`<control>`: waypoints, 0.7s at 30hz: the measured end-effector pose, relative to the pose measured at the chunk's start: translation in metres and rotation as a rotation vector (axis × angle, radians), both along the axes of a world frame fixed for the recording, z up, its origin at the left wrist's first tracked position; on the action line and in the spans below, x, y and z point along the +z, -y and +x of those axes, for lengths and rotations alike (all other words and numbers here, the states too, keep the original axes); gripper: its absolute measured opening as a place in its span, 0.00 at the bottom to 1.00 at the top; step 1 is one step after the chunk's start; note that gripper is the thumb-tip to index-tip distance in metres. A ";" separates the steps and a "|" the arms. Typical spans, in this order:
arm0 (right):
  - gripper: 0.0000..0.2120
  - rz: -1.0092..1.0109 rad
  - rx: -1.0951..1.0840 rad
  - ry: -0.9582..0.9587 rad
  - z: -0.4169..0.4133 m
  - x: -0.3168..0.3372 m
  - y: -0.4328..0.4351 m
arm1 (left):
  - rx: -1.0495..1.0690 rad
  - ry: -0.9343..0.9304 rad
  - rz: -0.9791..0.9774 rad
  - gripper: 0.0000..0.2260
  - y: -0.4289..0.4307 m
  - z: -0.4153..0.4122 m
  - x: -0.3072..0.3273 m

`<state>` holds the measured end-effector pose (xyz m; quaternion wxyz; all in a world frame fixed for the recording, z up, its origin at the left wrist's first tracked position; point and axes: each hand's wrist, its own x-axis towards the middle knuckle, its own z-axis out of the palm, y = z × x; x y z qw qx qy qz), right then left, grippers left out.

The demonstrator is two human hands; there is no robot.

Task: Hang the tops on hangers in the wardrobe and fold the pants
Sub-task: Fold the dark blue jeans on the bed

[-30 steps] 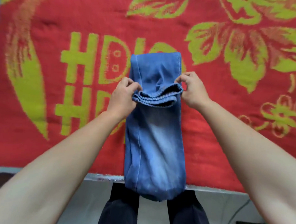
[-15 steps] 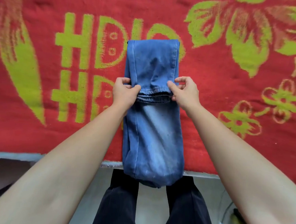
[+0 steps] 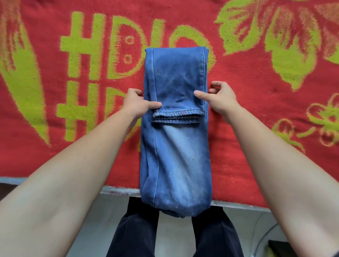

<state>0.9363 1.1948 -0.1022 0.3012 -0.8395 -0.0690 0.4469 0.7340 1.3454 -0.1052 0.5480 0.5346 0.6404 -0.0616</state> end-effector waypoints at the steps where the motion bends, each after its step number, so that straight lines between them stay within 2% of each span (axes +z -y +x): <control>1: 0.40 0.001 -0.004 -0.066 0.002 -0.001 -0.003 | 0.013 0.024 -0.046 0.33 -0.002 0.003 0.000; 2: 0.39 0.005 -0.003 -0.142 0.004 -0.001 -0.006 | 0.017 0.050 -0.089 0.27 -0.004 0.005 -0.001; 4: 0.31 0.018 0.040 -0.263 0.007 -0.001 -0.011 | 0.010 0.091 -0.151 0.15 -0.006 0.009 -0.002; 6: 0.19 0.046 0.114 -0.284 0.012 0.003 -0.016 | -0.001 0.117 -0.165 0.12 -0.008 0.012 -0.001; 8: 0.12 0.075 0.150 -0.266 0.019 0.011 -0.022 | -0.023 0.136 -0.138 0.12 -0.013 0.018 0.003; 16: 0.15 0.154 0.148 -0.232 0.052 0.046 -0.039 | -0.086 0.267 -0.113 0.16 -0.039 0.053 0.041; 18: 0.16 0.213 0.110 -0.206 0.064 0.057 -0.052 | -0.066 0.321 -0.070 0.13 -0.051 0.069 0.053; 21: 0.14 0.348 0.023 -0.114 0.081 0.074 -0.079 | 0.000 0.411 0.033 0.15 -0.076 0.095 0.066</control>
